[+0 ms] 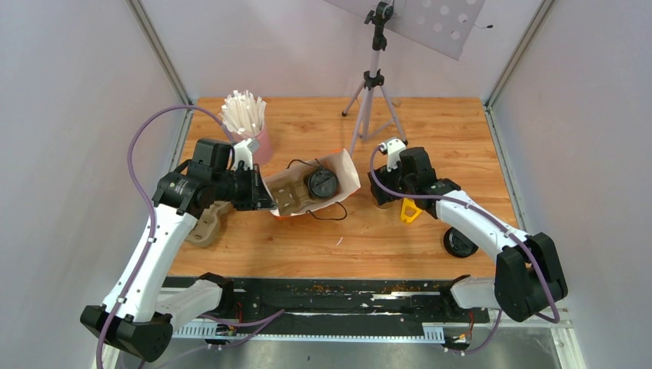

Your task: Pack the takeout coffee

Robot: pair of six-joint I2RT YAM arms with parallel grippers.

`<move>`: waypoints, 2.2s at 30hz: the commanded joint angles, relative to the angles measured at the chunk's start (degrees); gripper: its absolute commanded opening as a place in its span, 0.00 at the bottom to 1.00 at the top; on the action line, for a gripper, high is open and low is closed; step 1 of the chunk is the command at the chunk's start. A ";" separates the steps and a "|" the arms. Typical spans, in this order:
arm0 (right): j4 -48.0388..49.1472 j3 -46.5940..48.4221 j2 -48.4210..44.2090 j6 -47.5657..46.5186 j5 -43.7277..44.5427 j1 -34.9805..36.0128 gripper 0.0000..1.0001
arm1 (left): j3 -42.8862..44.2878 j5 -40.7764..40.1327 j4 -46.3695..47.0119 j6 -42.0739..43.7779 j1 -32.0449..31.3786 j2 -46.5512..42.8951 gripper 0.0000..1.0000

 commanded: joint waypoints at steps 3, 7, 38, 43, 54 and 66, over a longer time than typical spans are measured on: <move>0.47 3.02 -1.39 0.88 -0.24 0.33 0.93 | -0.10 0.51 0.76 0.14 0.07 -1.26 0.05; 0.53 2.99 -1.26 0.88 0.26 0.34 0.92 | -0.29 0.41 0.89 0.10 0.11 -1.37 0.05; 0.81 -0.52 -0.13 -0.83 4.95 1.61 0.66 | 0.28 -0.03 0.32 0.01 0.11 -2.18 0.05; -0.38 -0.13 -1.91 -1.48 4.61 1.65 0.64 | -0.03 -0.19 0.41 0.01 0.11 -2.51 0.05; -13.30 8.98 -10.43 -3.26 3.02 1.70 0.62 | -1.62 0.90 2.21 -0.32 0.11 -3.57 0.05; -23.34 25.53 -18.64 -9.28 1.46 10.24 0.61 | -1.53 0.68 2.60 -0.25 0.11 -3.39 0.05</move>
